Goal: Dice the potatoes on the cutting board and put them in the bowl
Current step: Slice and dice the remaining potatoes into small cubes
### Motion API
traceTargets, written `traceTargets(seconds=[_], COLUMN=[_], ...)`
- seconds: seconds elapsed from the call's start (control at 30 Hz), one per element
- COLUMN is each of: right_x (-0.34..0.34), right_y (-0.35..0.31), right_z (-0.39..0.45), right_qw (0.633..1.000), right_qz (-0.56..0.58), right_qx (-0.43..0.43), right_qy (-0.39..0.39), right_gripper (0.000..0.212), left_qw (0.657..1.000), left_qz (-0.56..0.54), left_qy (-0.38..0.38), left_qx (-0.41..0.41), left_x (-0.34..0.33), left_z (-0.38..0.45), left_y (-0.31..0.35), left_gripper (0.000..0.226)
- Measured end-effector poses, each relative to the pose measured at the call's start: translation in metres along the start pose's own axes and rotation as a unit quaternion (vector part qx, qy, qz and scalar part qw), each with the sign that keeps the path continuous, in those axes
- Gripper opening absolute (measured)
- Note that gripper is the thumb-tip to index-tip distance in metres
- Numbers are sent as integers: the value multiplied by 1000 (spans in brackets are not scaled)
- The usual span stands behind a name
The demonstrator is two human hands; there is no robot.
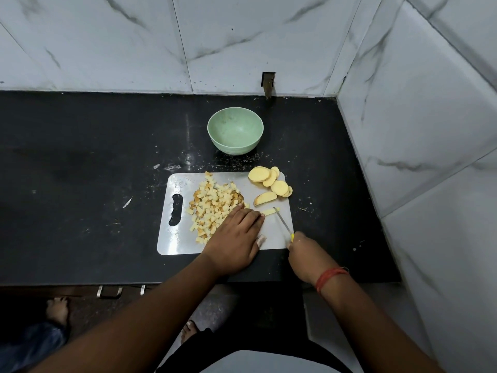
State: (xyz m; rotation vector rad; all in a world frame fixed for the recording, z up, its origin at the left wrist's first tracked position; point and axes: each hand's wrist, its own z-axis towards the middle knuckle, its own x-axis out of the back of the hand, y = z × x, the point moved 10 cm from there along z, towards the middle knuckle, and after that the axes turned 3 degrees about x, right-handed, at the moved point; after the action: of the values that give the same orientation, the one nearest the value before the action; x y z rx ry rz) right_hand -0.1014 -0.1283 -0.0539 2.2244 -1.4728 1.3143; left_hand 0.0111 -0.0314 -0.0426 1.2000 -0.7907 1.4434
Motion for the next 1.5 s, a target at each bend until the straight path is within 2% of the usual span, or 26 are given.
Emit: traceTargets(seconds=[0.07,0.4,0.53,0.77,0.87,1.0,1.2,1.37,1.5], right_x=[-3,13,3,-9,-10,5,-3,-9,-1], right_y=[6,-4,-9,-1,5,0,-13,-6,-4], right_z=[-3,-15,-6,-10,-14,-19,-1,-12,-21], right_qw=[1000,997,999,1000,1000,998,1000,999,999], right_qz=[-1,24,7,9,14,17,-7,-35,-6], right_qx=[4,42,23,5,1,26,11,35,35], right_qy=[5,59,21,8,-2,57,24,-3,18], right_gripper=[10,2,19,17,36,18,30,28,21], left_qw=[1000,1000,1000,1000,1000,1000,1000,1000,1000], left_qz=[0,2,-1,1,0,0,-3,1,-3], left_qy=[2,2,4,5,7,4,0,-3,10], left_qx=[0,2,0,-3,-3,-3,1,6,2], left_x=[1,2,1,3,4,2,1,1,5], left_z=[1,1,1,2,2,2,2,1,1], left_y=[0,0,0,2,2,1,0,1,0], left_gripper=[53,53,53,53,53,53,53,53,53])
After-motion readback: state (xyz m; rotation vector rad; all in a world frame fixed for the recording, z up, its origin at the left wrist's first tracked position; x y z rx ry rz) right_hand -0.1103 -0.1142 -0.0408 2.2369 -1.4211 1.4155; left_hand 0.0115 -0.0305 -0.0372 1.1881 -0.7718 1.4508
